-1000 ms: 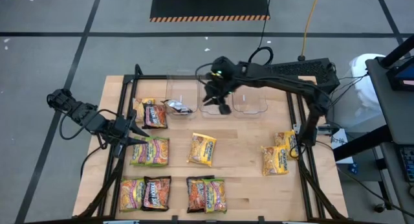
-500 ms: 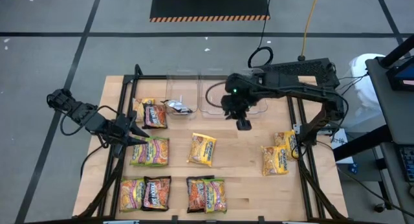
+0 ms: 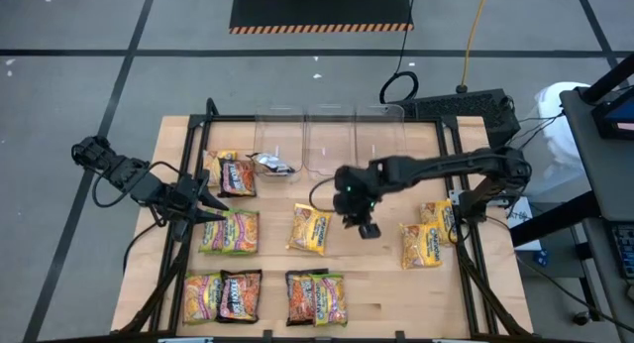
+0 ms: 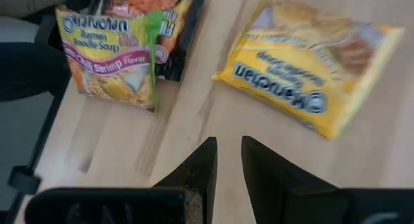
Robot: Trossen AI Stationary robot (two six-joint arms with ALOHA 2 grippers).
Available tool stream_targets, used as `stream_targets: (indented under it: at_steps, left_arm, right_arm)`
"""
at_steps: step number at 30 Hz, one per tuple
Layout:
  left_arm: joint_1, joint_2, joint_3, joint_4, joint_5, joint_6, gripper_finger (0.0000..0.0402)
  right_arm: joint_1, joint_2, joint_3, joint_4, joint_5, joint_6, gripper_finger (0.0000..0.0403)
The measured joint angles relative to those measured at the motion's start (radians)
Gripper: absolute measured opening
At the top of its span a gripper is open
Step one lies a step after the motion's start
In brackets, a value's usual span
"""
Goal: Sort Maruchan noodles
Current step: Put the green noodle pack into the middle transparent bin
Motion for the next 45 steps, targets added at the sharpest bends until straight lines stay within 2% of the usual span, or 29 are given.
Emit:
stream_targets:
  at_steps: [8,12,16,22,27,33,45]
  left_arm:
    - [0.0,0.0,0.0,0.0,0.0,-0.001,0.0122]
    - [0.0,0.0,0.0,0.0,0.0,-0.001,0.0122]
    - [0.0,0.0,0.0,0.0,0.0,-0.002,0.0122]
    - [0.0,0.005,0.0,0.001,0.0,-0.003,0.0122]
    - [0.0,0.012,0.0,0.003,0.01,-0.01,0.0122]
    - [0.0,0.011,0.0,0.005,0.012,-0.012,0.0122]
    - [0.0,0.011,0.0,0.007,0.012,-0.02,0.0122]
  right_arm:
    - [0.11,0.0,-0.17,0.314,0.0,0.13,0.0068]
    - [0.157,0.008,-0.204,0.459,0.002,0.177,0.0068]
    - [0.181,0.056,-0.206,0.531,0.003,0.208,0.0068]
    - [0.188,0.128,-0.206,0.593,-0.005,0.21,0.0068]
    - [0.196,0.175,-0.206,0.688,-0.076,0.245,0.0055]
    - [0.203,0.202,-0.206,0.684,-0.068,0.267,0.0037]
    - [0.211,0.203,-0.227,0.69,-0.041,0.309,0.004]
